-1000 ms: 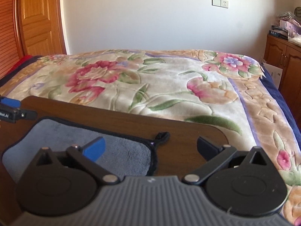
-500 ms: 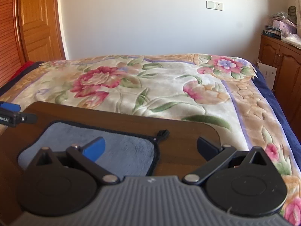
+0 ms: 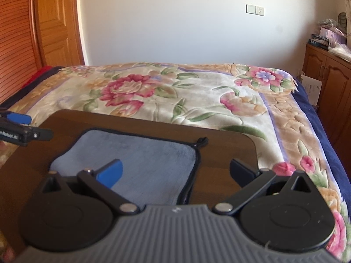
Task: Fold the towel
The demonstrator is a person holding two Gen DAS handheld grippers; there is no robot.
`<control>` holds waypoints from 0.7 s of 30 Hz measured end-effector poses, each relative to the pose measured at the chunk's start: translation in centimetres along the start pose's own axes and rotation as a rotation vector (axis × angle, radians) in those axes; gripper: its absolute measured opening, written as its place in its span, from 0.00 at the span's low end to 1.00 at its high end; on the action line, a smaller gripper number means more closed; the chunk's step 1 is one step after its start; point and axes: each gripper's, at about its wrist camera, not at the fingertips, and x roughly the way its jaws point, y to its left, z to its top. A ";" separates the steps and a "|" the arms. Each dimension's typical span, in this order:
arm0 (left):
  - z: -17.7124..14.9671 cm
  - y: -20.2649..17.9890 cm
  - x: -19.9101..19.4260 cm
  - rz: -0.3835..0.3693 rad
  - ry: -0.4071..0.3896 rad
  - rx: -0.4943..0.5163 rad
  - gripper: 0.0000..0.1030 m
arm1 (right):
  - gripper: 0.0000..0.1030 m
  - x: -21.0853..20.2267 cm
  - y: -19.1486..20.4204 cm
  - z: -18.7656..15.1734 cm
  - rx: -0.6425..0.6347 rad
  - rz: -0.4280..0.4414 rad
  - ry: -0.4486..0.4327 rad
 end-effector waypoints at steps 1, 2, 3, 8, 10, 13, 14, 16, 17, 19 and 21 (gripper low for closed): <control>-0.2 0.0 -0.4 -0.002 0.000 -0.003 0.97 | 1.00 -0.4 0.2 -0.1 0.001 0.003 -0.002; -0.5 0.0 -0.8 -0.004 0.001 -0.005 0.97 | 1.00 -0.9 0.4 -0.3 0.004 0.005 -0.004; -0.7 -0.1 -1.3 -0.004 0.002 -0.006 0.97 | 1.00 -1.3 0.6 -0.4 0.006 0.007 -0.004; -2.0 -0.3 -3.4 0.001 0.007 -0.002 0.97 | 1.00 -3.3 1.7 -1.1 0.006 0.011 -0.010; -2.5 -0.2 -4.3 -0.001 0.006 -0.006 0.97 | 1.00 -4.3 2.2 -1.3 0.006 0.014 -0.014; -3.6 -0.1 -5.9 -0.004 0.006 -0.014 0.97 | 1.00 -5.5 2.7 -1.5 0.014 0.019 -0.018; -4.0 -0.1 -6.5 -0.003 0.008 -0.014 0.97 | 1.00 -5.8 2.9 -1.5 0.017 0.020 -0.017; -4.6 0.0 -7.5 -0.001 0.009 -0.015 0.97 | 1.00 -6.5 3.3 -1.5 0.015 0.020 -0.020; -5.0 0.0 -8.0 0.007 0.007 -0.015 0.97 | 1.00 -6.9 3.6 -1.4 0.012 0.021 -0.023; -5.6 0.0 -8.9 0.020 0.012 -0.009 0.97 | 1.00 -7.7 4.0 -1.4 0.012 0.023 -0.028; -6.1 0.1 -9.8 0.026 0.011 -0.007 0.97 | 1.00 -8.6 4.5 -1.3 0.009 0.026 -0.032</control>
